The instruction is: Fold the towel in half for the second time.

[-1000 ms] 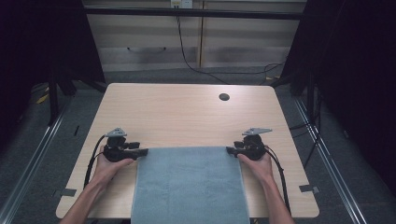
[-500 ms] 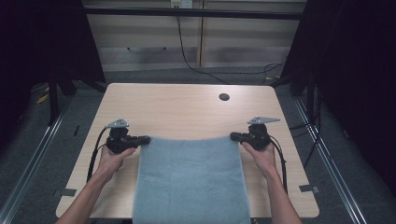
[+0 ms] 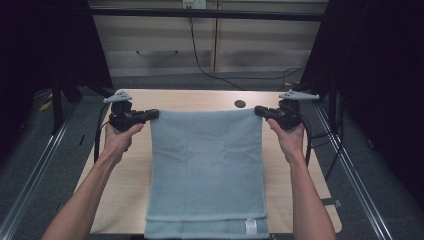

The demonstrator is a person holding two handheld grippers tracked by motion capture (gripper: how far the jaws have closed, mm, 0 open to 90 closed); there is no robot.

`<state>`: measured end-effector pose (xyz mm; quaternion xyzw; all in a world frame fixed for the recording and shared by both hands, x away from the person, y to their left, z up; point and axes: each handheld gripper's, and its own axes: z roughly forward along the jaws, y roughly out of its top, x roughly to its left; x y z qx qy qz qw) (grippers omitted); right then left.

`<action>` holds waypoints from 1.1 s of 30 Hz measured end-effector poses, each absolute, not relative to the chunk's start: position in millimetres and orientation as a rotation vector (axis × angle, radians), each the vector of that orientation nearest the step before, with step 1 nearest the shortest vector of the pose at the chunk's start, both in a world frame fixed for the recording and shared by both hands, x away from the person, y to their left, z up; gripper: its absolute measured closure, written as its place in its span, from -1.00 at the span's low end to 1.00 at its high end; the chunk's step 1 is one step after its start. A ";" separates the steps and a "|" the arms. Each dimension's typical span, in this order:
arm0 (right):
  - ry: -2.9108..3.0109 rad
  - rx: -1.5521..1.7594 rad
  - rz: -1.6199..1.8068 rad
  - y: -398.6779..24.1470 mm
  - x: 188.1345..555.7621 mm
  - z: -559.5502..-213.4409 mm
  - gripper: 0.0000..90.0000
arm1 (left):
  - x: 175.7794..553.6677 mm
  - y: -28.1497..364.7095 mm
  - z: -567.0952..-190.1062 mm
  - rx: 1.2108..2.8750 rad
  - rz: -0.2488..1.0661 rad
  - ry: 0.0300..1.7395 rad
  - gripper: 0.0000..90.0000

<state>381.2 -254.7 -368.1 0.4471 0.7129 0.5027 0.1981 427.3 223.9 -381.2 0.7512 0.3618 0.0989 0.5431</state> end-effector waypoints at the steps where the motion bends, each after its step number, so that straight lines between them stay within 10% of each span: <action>1: 1.979 1.242 1.418 -255.0 381.5 -363.4 0.91 | 428.8 224.3 -376.8 1.778 0.240 0.861 0.90; 33: 2.219 1.178 1.498 -251.6 209.8 -455.0 0.89 | 268.4 253.8 -458.5 1.921 0.108 0.727 0.86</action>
